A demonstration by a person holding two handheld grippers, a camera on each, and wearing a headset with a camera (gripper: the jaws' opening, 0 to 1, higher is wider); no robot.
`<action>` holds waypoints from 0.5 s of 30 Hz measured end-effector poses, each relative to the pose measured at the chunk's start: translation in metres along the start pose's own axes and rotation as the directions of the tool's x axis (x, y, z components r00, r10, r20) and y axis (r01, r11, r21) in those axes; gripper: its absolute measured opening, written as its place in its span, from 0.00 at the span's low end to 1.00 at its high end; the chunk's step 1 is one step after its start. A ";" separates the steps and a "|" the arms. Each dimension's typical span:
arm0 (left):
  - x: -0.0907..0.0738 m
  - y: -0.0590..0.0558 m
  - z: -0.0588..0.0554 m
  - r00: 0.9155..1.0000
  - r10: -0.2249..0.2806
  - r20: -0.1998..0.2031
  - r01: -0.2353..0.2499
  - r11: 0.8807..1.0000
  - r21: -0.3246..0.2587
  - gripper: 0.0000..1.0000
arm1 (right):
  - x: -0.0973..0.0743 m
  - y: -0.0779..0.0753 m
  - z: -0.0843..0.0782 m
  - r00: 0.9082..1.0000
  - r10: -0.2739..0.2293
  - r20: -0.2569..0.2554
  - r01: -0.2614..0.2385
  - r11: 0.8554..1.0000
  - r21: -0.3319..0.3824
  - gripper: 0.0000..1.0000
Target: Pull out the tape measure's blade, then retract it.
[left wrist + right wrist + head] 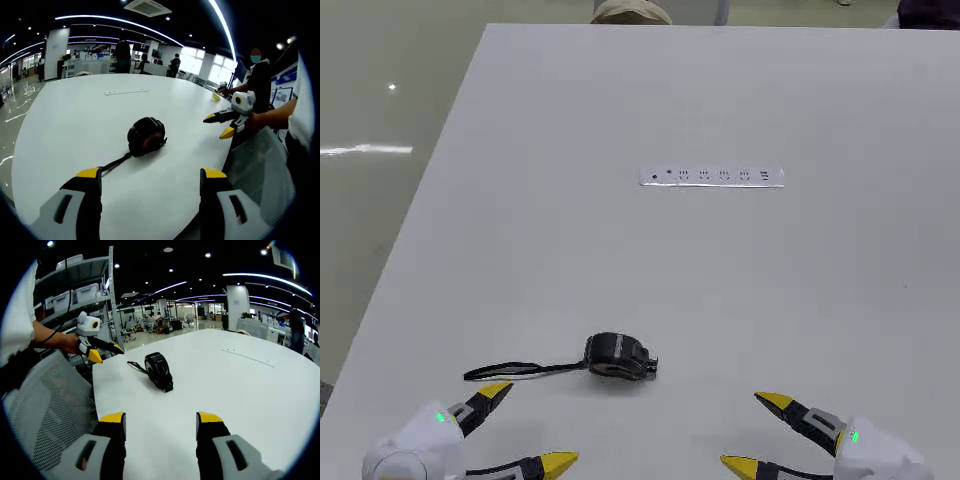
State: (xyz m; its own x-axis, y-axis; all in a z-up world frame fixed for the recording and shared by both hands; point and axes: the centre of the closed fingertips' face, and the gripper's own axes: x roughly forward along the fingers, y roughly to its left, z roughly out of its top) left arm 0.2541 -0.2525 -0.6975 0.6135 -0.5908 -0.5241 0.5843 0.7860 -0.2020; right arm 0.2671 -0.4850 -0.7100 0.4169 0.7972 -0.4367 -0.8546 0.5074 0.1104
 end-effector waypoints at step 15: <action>0.013 0.002 0.001 0.998 -0.053 -0.039 0.055 0.998 0.041 0.79 | 0.011 0.002 0.002 0.999 0.046 -0.003 -0.046 0.999 0.001 0.56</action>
State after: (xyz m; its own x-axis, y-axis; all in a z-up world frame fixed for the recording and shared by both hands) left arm 0.2638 -0.2591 -0.7036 0.5604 -0.6242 -0.5444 0.6385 0.7442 -0.1961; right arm 0.2705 -0.4748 -0.7132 0.3764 0.8186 -0.4339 -0.8726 0.4706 0.1309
